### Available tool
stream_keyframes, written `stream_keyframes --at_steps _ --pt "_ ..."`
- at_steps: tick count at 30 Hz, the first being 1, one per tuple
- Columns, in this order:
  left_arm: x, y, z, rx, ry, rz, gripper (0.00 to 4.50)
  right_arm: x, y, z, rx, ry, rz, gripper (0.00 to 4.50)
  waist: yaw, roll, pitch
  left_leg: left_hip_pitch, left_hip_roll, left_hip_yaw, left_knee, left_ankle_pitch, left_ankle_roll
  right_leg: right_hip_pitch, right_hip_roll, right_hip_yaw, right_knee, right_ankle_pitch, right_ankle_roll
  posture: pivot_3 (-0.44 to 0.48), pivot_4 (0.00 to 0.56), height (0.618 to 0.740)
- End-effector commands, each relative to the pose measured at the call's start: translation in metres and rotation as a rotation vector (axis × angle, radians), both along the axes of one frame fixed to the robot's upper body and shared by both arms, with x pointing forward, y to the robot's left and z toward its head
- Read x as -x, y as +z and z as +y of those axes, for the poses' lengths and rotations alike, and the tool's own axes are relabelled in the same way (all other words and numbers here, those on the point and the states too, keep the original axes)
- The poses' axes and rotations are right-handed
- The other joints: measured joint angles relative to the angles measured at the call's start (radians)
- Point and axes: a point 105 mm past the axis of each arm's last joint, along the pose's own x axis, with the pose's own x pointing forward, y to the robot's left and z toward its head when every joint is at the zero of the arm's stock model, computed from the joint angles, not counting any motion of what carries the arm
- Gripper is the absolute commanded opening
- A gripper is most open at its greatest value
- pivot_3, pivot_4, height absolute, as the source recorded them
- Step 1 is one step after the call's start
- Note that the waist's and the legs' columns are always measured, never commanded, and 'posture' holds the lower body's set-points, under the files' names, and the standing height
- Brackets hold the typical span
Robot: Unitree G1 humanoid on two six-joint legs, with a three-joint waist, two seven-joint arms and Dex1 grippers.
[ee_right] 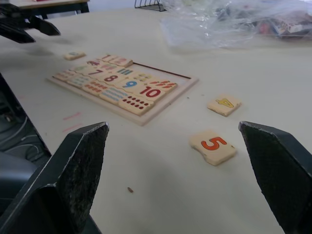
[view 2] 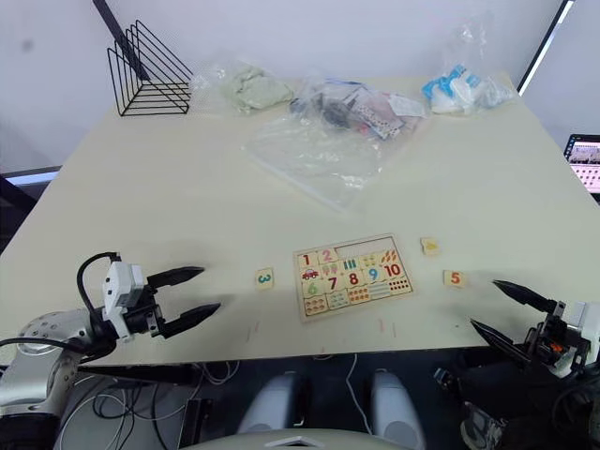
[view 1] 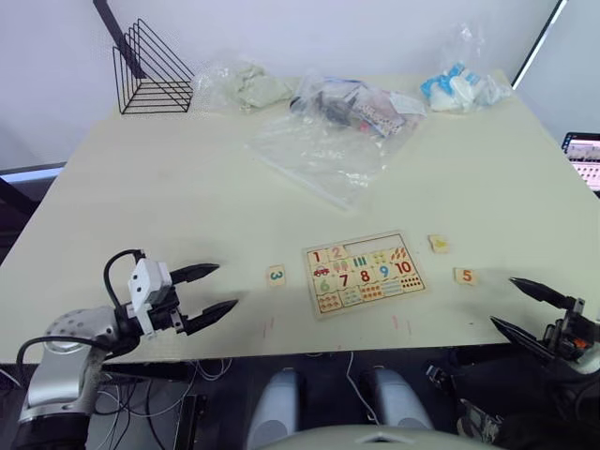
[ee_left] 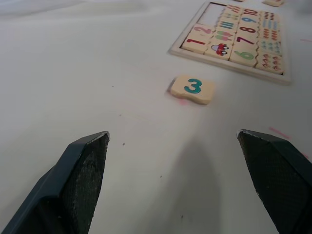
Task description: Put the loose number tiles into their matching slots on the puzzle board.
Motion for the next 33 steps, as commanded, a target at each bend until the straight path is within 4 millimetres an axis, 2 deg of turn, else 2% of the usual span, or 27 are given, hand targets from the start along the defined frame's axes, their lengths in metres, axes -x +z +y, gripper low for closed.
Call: stream_keyframes --at_steps 1,9,14,27,33 --pt "-0.004 0.003 -0.005 -0.055 -0.103 -0.007 4.46 0.007 0.016 0.005 0.012 0.074 -0.037 4.50 0.002 0.000 0.000 0.000 0.000 0.000 0.000 0.000 0.000 0.000 0.000 0.000 0.000 0.000 0.000 0.000 0.150 0.740" --pt "-0.023 0.001 -0.016 -0.148 -0.278 -0.017 4.46 0.010 0.018 0.011 0.007 0.109 -0.037 4.50 0.000 0.000 0.000 0.000 0.000 0.000 0.000 0.000 0.000 0.000 0.000 0.000 0.000 0.000 0.000 0.000 0.150 0.740" --pt "-0.033 -0.003 -0.034 -0.178 -0.390 -0.012 4.46 0.011 0.019 0.016 -0.003 0.118 -0.051 4.50 0.000 0.000 0.000 0.000 0.000 0.000 0.000 0.000 0.000 0.000 0.000 0.000 0.000 0.000 0.000 0.000 0.150 0.740" --pt "-0.056 -0.008 -0.060 -0.185 -0.424 -0.044 4.46 0.014 0.021 0.020 0.000 0.116 -0.076 4.50 0.000 0.000 0.000 -0.001 -0.001 -0.001 0.000 0.000 0.000 0.000 0.000 0.000 0.000 0.000 0.001 0.000 0.150 0.740" --pt "-0.056 -0.014 -0.065 -0.190 -0.420 -0.029 4.46 0.014 0.022 0.021 -0.001 0.109 -0.083 4.50 0.000 0.000 0.000 -0.001 -0.001 -0.001 0.000 0.000 0.000 0.000 0.000 0.000 0.000 0.000 0.001 0.000 0.150 0.740"
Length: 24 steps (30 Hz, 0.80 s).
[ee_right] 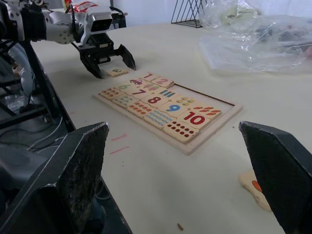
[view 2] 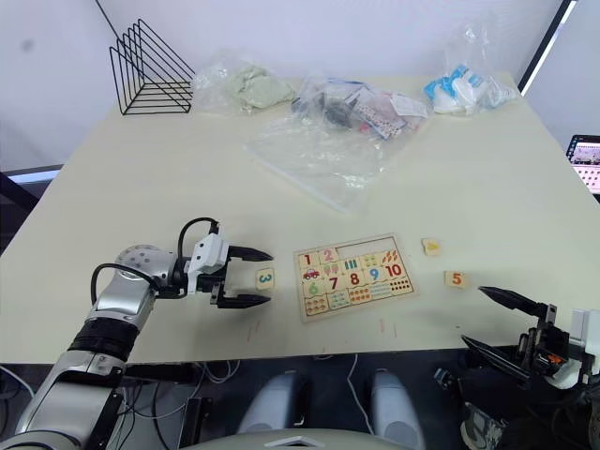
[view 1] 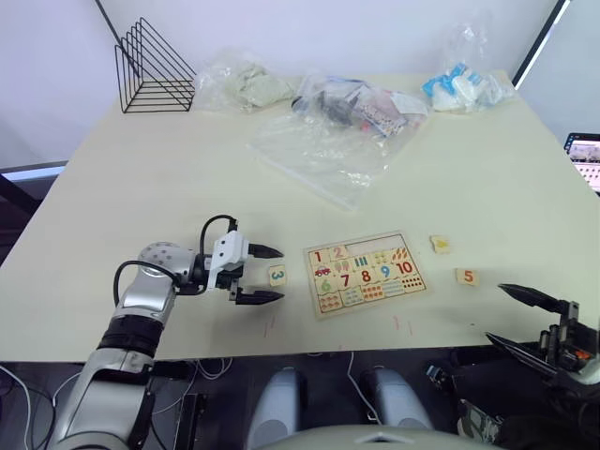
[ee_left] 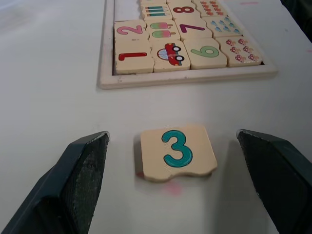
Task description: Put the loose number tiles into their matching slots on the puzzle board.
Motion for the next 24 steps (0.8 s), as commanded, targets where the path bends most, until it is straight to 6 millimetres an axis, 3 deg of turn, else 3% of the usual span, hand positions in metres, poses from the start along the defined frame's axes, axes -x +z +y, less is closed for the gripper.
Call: stream_keyframes --at_steps 1,4,8,17,24 --pt "0.000 -0.002 -0.002 -0.014 -0.003 0.000 4.46 0.001 0.009 0.001 0.007 -0.003 -0.051 4.50 0.001 0.000 0.000 0.000 0.000 0.000 0.000 0.000 0.000 0.000 0.000 0.000 0.000 0.000 0.000 0.000 0.150 0.740" --pt "0.005 -0.005 0.001 -0.020 -0.006 0.018 3.60 0.000 0.009 0.001 0.008 -0.006 -0.053 4.50 0.000 0.000 0.000 0.000 0.000 0.000 0.000 0.000 0.000 0.000 0.000 0.000 0.000 0.000 0.000 0.000 0.150 0.740" --pt "0.009 -0.005 0.003 -0.019 0.002 0.025 1.65 -0.002 0.008 0.001 0.007 -0.004 -0.055 4.50 -0.001 0.000 0.000 0.000 0.000 0.000 0.000 0.000 0.000 0.000 0.000 0.000 0.000 0.000 0.000 0.000 0.150 0.740" --pt "0.014 0.009 0.003 0.059 0.137 0.017 1.54 -0.004 0.008 0.003 0.006 0.013 -0.056 4.50 -0.002 0.000 0.000 0.000 0.000 0.000 0.000 0.000 0.000 0.000 0.000 0.000 0.000 0.000 0.000 0.000 0.150 0.740" --pt "0.016 0.025 0.000 0.156 0.571 -0.015 1.54 -0.006 0.006 0.001 0.012 0.019 -0.057 4.50 0.001 0.000 0.000 0.000 0.003 -0.003 0.000 0.000 0.000 0.000 -0.001 0.001 0.000 0.000 0.000 0.000 0.150 0.740"
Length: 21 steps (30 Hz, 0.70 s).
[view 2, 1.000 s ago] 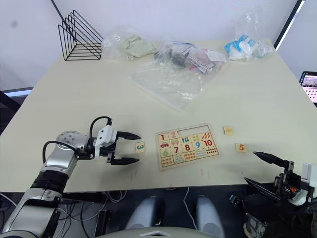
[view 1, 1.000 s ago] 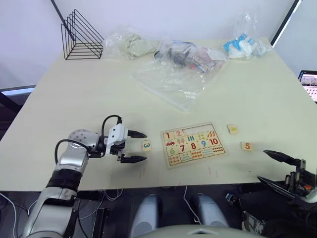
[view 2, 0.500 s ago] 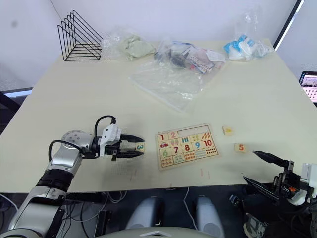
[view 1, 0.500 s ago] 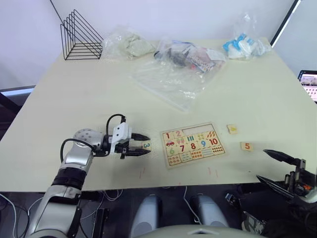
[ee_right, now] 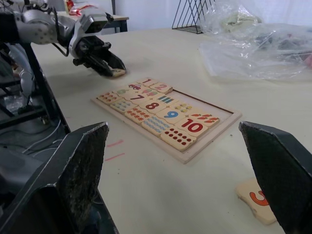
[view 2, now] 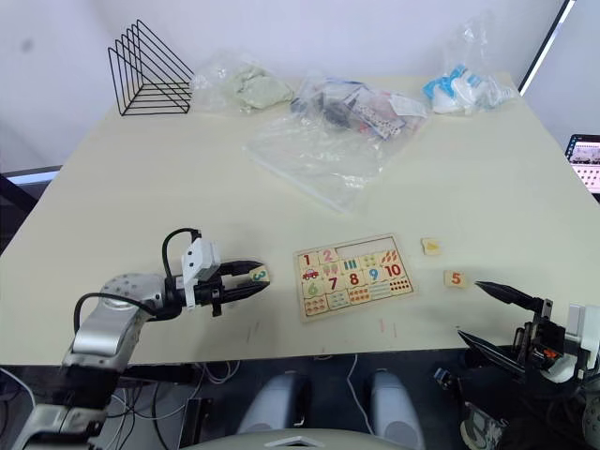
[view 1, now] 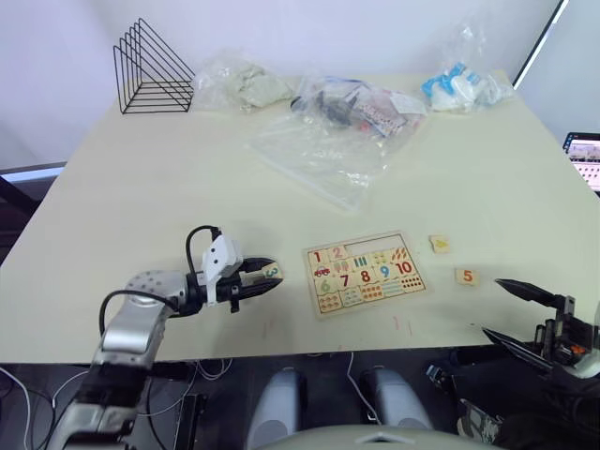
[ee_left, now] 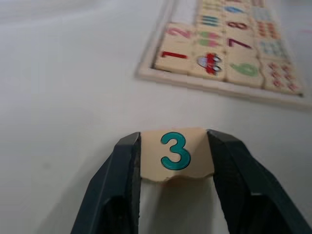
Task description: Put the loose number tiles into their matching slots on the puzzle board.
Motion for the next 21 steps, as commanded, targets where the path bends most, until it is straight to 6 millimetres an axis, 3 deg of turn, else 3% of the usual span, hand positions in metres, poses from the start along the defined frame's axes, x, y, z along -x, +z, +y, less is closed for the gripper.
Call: stream_keyframes --at_steps 1,6,13,21 --pt "-0.003 0.022 -0.001 0.051 0.243 -0.049 1.54 -0.001 0.004 -0.002 0.012 -0.001 -0.026 4.50 0.003 0.000 0.000 0.000 0.000 0.000 0.000 0.000 0.000 0.000 0.000 0.000 0.000 0.000 0.000 0.000 0.150 0.740" --pt "0.001 0.028 -0.004 0.074 0.525 -0.040 1.54 -0.001 0.003 -0.002 0.010 0.003 -0.029 4.50 0.005 0.000 0.000 0.000 -0.001 -0.001 0.000 0.000 0.000 0.000 -0.001 -0.001 0.000 0.000 0.000 0.000 0.150 0.740" --pt "0.008 0.018 0.011 0.036 0.929 0.016 1.54 -0.003 0.004 -0.003 0.015 0.015 -0.028 4.50 0.004 0.000 0.000 0.000 -0.003 0.000 0.000 0.000 0.000 0.000 0.000 -0.001 0.000 0.000 0.000 0.000 0.150 0.740" --pt "0.015 0.005 0.018 0.044 1.115 0.093 1.54 -0.006 0.006 -0.005 0.022 0.023 -0.029 4.50 0.002 0.000 0.000 0.000 -0.004 0.001 0.000 0.000 0.000 0.001 0.000 -0.001 0.000 0.000 0.000 0.000 0.150 0.740"
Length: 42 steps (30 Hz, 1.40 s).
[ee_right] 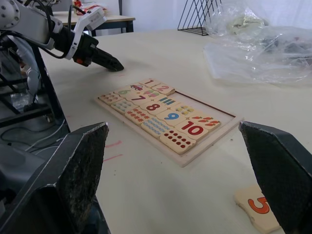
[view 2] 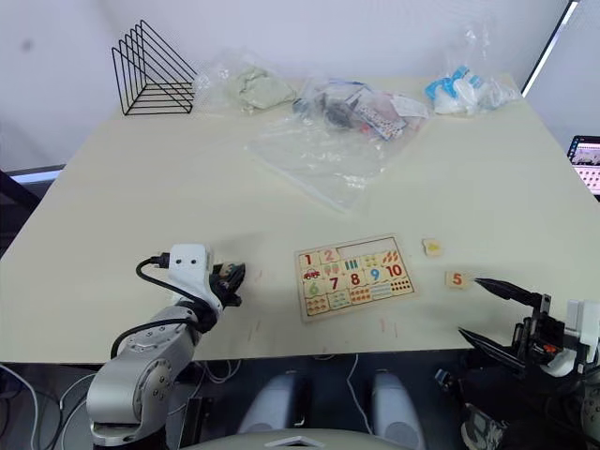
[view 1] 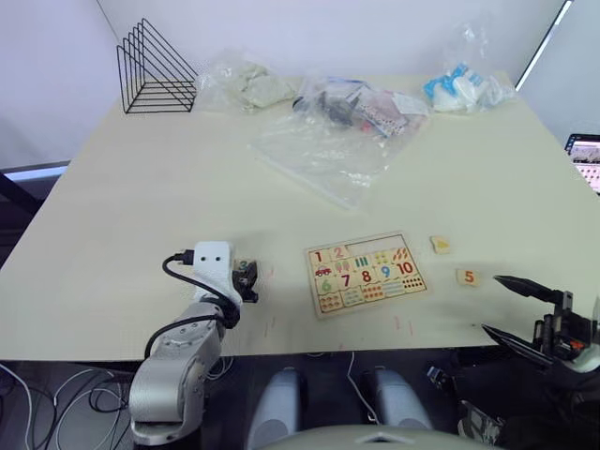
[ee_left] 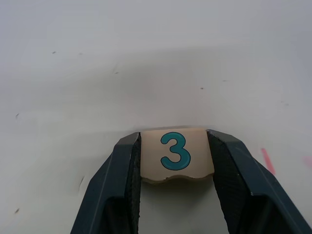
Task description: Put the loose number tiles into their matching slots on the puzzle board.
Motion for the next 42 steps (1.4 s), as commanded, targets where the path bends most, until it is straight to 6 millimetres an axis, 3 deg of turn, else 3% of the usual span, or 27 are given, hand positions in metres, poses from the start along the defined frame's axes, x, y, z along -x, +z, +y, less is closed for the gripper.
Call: stream_keyframes --at_steps 1,2,4,8,16,21,25,29,33,42 --pt "0.003 0.001 0.010 -0.007 0.077 0.004 1.54 0.000 0.005 -0.004 0.015 -0.001 -0.018 4.50 0.000 0.000 0.000 0.000 0.000 0.000 0.000 0.000 0.000 0.000 0.000 0.000 0.000 0.000 0.000 0.000 0.150 0.740" --pt "0.003 0.002 0.008 0.014 0.083 -0.001 2.34 0.000 0.005 -0.004 0.016 0.001 -0.018 4.50 -0.001 0.001 0.000 0.000 0.000 0.000 0.000 0.000 0.000 0.000 0.000 0.000 0.000 0.000 0.000 0.000 0.150 0.740" --pt "0.003 0.001 0.006 0.052 0.087 -0.001 2.77 0.000 0.005 -0.004 0.017 0.004 -0.017 4.50 -0.001 0.001 0.000 0.000 0.000 0.000 0.000 0.000 0.000 0.000 0.000 0.000 0.000 0.000 0.000 0.000 0.150 0.740" --pt "0.003 0.011 0.006 0.064 0.091 -0.044 4.46 0.000 0.005 -0.004 0.020 0.009 -0.017 4.50 -0.003 0.001 0.000 0.002 0.000 0.000 0.000 0.000 0.000 0.001 0.000 0.000 0.000 0.000 0.000 0.000 0.150 0.740" --pt "0.002 0.043 0.017 -0.061 -0.135 -0.194 4.49 -0.001 0.005 -0.004 0.021 -0.006 -0.027 4.50 -0.002 0.000 0.000 0.001 0.000 0.000 0.000 0.000 0.000 0.001 0.000 -0.001 0.000 0.000 -0.001 0.000 0.150 0.740" --pt "-0.004 0.046 0.026 -0.105 -0.361 -0.221 4.49 -0.003 0.003 -0.003 0.015 -0.018 -0.035 4.50 0.000 0.000 0.000 0.001 0.000 0.001 0.000 0.000 0.000 0.001 -0.001 0.000 -0.001 -0.001 -0.002 0.000 0.150 0.740" --pt "-0.004 0.036 0.024 -0.085 -0.632 -0.212 4.49 -0.005 0.001 0.000 0.005 -0.023 -0.044 4.50 -0.001 0.000 0.000 0.002 0.000 0.001 -0.001 0.000 0.000 0.001 0.000 -0.001 -0.001 -0.002 -0.003 0.000 0.150 0.740" --pt "-0.015 0.033 0.043 -0.062 -0.784 -0.204 4.49 -0.004 0.000 0.003 -0.003 -0.029 -0.050 4.50 0.004 0.000 0.000 0.002 0.000 0.001 -0.001 0.000 0.000 0.002 0.000 -0.001 -0.001 -0.001 -0.002 0.000 0.150 0.740" --pt "-0.017 0.032 0.052 -0.106 -1.042 -0.190 4.49 -0.004 -0.001 0.004 -0.005 -0.035 -0.052 4.50 0.000 0.000 0.000 0.001 0.000 0.001 0.000 0.000 0.000 0.001 0.000 -0.002 -0.001 -0.001 -0.002 0.000 0.150 0.740" --pt "-0.026 0.024 0.068 -0.180 -1.333 -0.131 4.49 -0.007 0.000 0.006 -0.008 -0.033 -0.062 4.50 -0.002 -0.001 0.001 0.001 0.000 0.001 0.000 0.000 0.000 0.001 0.000 -0.002 -0.001 0.000 0.000 0.000 0.150 0.740"
